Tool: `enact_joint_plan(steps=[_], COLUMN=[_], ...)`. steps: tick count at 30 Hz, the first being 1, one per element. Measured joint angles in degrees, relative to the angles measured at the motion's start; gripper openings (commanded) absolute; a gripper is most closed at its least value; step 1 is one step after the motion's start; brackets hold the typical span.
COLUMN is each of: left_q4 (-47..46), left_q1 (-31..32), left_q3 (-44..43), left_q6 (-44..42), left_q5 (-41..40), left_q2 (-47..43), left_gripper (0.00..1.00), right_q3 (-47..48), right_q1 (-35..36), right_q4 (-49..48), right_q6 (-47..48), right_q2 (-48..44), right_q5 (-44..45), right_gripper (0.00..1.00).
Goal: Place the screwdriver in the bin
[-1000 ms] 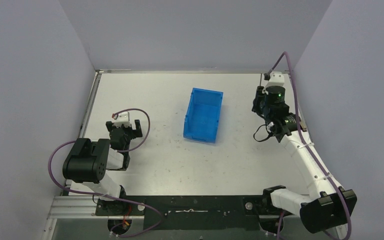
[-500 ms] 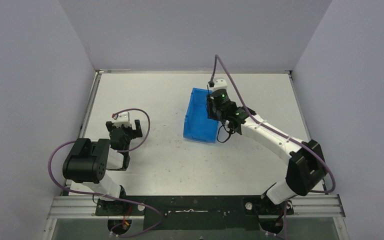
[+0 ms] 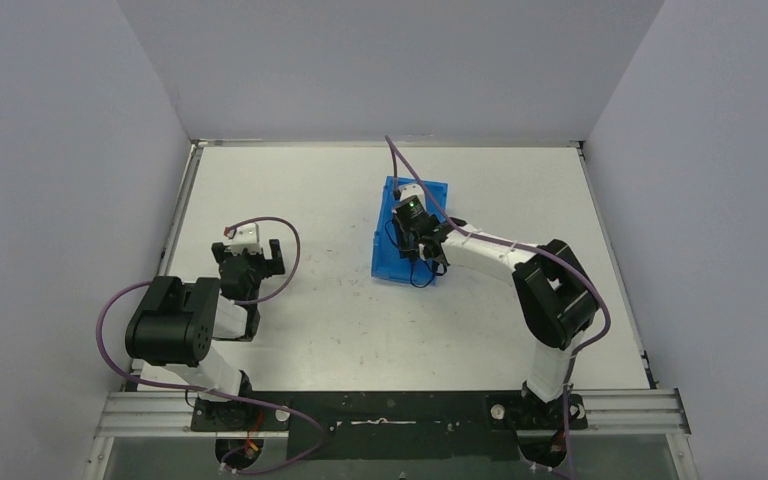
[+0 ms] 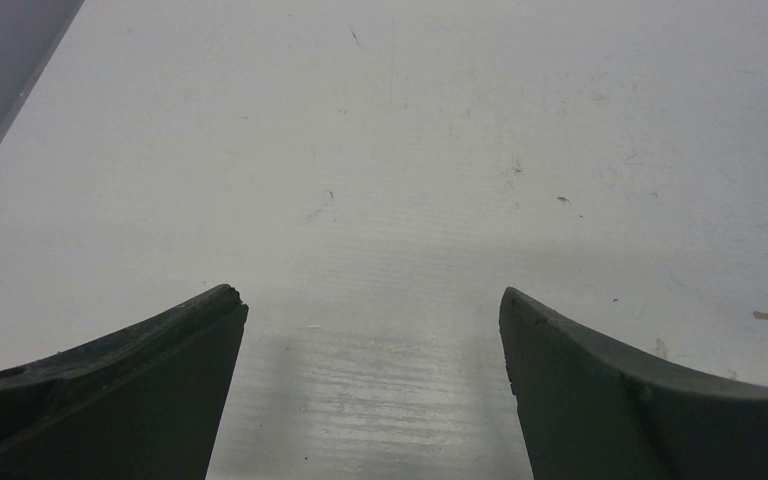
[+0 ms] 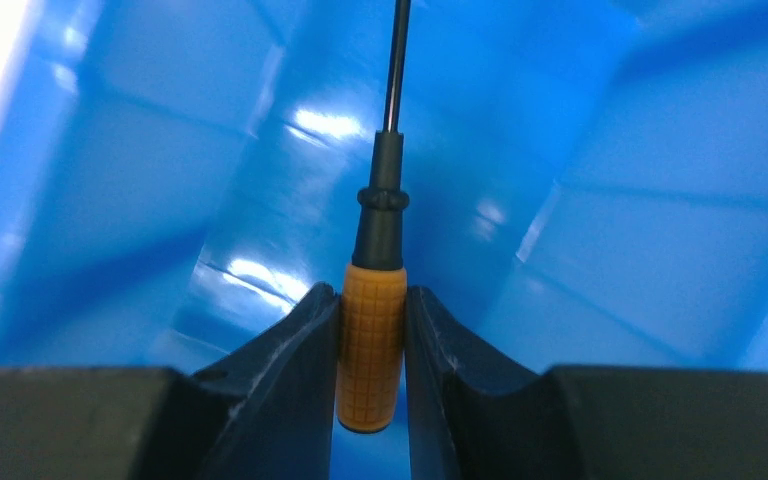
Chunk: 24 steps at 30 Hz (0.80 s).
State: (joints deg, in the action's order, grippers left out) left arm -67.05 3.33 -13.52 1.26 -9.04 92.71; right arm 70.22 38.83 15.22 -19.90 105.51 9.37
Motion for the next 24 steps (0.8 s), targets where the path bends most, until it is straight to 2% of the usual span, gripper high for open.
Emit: enact_joint_plan(steps=[2, 6, 8, 10, 15, 21, 22, 24], left_q4=[0.0, 0.0, 0.0, 0.0, 0.0, 0.0, 0.0, 0.0], left_q1=[0.0, 0.0, 0.0, 0.0, 0.0, 0.0, 0.0, 0.0], left_q3=[0.0, 0.0, 0.0, 0.0, 0.0, 0.0, 0.0, 0.0], left_q6=[0.0, 0.0, 0.0, 0.0, 0.0, 0.0, 0.0, 0.0], left_q5=[0.0, 0.0, 0.0, 0.0, 0.0, 0.0, 0.0, 0.0], left_q2=[0.0, 0.0, 0.0, 0.0, 0.0, 0.0, 0.0, 0.0], left_gripper=[0.97, 0.97, 0.97, 0.97, 0.97, 0.97, 0.97, 0.97], right_q3=[0.6, 0.9, 0.9, 1.0, 1.0, 3.3, 3.7, 4.1], right_q1=[0.0, 0.0, 0.0, 0.0, 0.0, 0.3, 0.3, 0.3], right_q4=[-0.6, -0.5, 0.0, -0.2, -0.1, 1.5, 1.6, 1.6], right_q6=[-0.2, -0.3, -0.5, -0.6, -0.5, 0.0, 0.1, 0.3], right_q2=[1.6, 4.8, 5.3, 5.2, 4.5, -0.4, -1.6, -4.9], right_q5=[-0.2, -0.5, -0.5, -0.5, -0.4, 0.6, 0.9, 1.4], right_gripper=[0.12, 0.38, 0.47, 0.51, 0.54, 0.6, 0.67, 0.95])
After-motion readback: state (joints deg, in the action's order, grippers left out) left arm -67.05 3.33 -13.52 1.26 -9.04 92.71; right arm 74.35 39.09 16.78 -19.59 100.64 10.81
